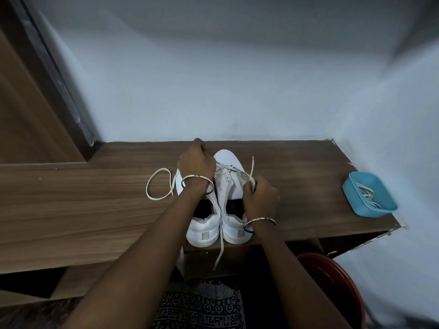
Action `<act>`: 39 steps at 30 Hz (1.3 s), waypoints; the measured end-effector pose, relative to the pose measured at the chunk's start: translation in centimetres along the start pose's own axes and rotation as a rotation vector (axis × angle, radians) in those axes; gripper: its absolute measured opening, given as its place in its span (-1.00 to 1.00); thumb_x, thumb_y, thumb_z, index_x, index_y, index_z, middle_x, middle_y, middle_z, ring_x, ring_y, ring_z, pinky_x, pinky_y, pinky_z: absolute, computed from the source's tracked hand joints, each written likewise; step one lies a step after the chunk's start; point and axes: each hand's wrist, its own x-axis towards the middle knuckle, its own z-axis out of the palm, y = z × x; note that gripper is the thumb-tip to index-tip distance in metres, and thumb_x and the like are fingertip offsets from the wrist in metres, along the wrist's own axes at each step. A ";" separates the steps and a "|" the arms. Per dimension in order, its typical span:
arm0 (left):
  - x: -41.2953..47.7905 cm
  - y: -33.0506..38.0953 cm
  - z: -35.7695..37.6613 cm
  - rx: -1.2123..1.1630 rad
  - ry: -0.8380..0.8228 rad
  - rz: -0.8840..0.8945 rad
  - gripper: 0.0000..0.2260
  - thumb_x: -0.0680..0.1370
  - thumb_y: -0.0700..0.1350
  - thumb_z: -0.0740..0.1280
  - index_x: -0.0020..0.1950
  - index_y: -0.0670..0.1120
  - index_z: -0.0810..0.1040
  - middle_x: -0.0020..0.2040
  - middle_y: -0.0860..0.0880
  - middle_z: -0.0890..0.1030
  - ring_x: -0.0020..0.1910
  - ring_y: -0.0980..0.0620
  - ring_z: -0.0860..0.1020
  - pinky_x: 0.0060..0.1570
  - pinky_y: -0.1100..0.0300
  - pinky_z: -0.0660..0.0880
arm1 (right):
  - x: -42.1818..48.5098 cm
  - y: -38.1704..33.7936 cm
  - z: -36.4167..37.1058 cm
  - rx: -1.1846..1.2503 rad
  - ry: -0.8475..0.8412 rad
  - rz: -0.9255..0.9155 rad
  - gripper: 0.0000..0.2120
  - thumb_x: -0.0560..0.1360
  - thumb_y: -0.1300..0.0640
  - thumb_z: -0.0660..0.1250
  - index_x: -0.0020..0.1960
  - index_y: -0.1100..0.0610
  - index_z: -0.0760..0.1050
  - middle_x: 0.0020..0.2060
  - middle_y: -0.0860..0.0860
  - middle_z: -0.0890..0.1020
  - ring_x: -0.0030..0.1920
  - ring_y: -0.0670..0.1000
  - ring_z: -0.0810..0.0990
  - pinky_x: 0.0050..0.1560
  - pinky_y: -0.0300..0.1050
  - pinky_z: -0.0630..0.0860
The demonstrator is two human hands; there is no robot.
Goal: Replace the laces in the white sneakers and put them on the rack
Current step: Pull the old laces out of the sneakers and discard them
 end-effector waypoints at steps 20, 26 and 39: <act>-0.3 1.0 2.8 0.799 -0.357 0.400 -0.83 0.57 0.01 0.32 0.08 0.01 0.63 0.06 -0.02 0.61 0.13 -0.11 0.53 0.17 0.00 0.25 | -0.1 -0.4 0.1 -0.092 -0.033 -0.012 -0.82 0.56 0.15 0.25 -0.04 0.27 0.52 -0.15 0.22 0.62 -0.11 0.30 0.58 -0.15 0.05 0.42; 0.2 0.1 0.5 0.651 -0.192 0.130 -0.77 0.55 -0.10 0.21 0.16 -0.11 0.52 0.15 -0.10 0.55 0.15 -0.22 0.54 0.23 -0.05 0.27 | -0.3 -0.5 -0.2 -0.064 -0.016 -0.009 -0.83 0.55 0.17 0.26 -0.04 0.28 0.53 -0.18 0.23 0.63 -0.13 0.31 0.58 -0.21 -0.01 0.30; -0.4 -0.5 1.1 0.523 -0.242 0.343 -0.79 0.57 0.09 0.26 0.17 0.14 0.56 0.12 0.04 0.63 0.17 -0.12 0.53 0.14 -0.01 0.26 | -0.5 -0.6 0.0 -0.063 -0.016 0.002 -0.83 0.56 0.16 0.25 -0.05 0.28 0.50 -0.21 0.22 0.62 -0.16 0.29 0.59 -0.24 -0.03 0.31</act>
